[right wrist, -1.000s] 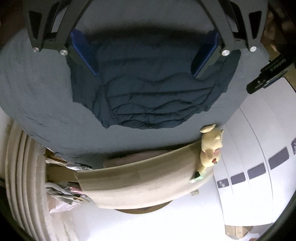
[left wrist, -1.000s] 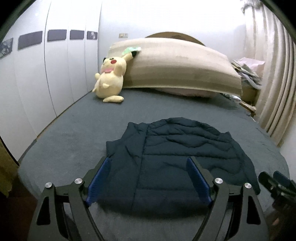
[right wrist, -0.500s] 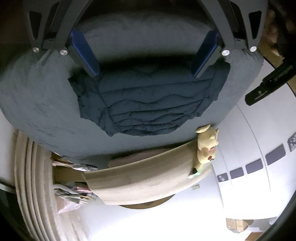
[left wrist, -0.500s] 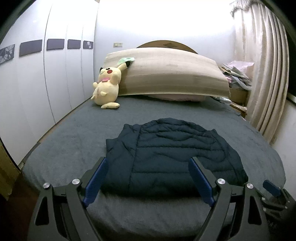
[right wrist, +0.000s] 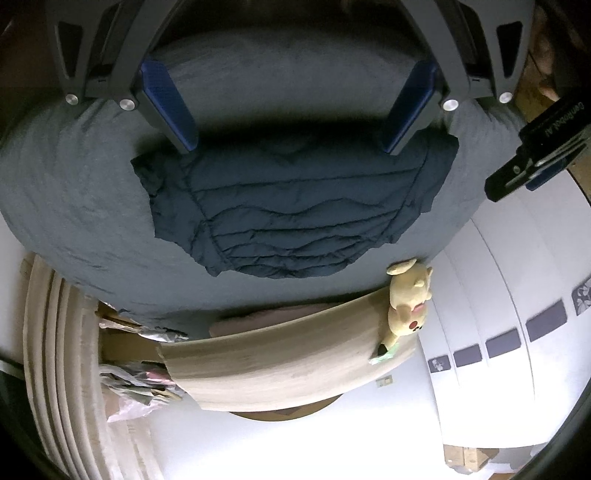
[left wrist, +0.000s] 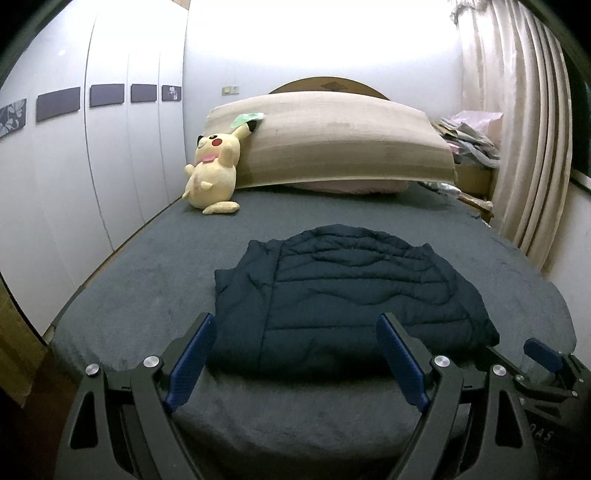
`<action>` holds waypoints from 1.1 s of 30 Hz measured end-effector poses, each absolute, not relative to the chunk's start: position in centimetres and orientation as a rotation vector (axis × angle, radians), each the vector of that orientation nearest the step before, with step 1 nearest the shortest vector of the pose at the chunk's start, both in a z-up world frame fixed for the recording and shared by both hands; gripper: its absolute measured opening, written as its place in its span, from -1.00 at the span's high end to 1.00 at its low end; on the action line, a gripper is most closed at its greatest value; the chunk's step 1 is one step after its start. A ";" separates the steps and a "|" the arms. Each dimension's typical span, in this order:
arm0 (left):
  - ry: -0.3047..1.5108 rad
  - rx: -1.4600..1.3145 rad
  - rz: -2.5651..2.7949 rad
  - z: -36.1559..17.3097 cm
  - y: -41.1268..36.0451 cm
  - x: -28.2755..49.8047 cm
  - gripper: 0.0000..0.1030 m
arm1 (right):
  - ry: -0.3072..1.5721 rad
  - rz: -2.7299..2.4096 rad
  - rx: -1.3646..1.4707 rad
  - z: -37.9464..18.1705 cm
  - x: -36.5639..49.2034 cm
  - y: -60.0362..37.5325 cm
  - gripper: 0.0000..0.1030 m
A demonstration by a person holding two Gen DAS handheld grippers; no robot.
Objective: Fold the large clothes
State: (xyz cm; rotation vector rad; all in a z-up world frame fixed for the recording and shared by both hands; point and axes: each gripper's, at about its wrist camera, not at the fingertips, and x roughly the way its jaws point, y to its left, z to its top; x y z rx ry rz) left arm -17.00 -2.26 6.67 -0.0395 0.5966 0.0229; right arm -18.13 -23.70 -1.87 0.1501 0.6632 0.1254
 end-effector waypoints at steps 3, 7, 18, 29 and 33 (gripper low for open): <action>0.600 -0.044 0.027 6.5 -2.2 -17.0 -0.72 | 0.668 0.128 0.144 -2.0 -18.1 -23.5 -0.96; 0.608 -0.037 0.029 6.2 -2.4 -16.9 -0.72 | 0.681 0.126 0.143 -2.3 -18.0 -23.4 -0.96; 0.621 -0.024 0.053 5.9 -2.5 -16.7 -0.72 | 0.675 0.107 0.148 -2.3 -18.0 -23.8 -0.96; 0.647 -0.033 0.047 5.3 -2.3 -16.4 -0.72 | 0.659 0.091 0.125 -2.1 -18.1 -23.8 -0.96; 0.663 -0.038 0.051 5.0 -2.3 -16.2 -0.72 | 0.651 0.084 0.115 -2.0 -18.2 -23.8 -0.96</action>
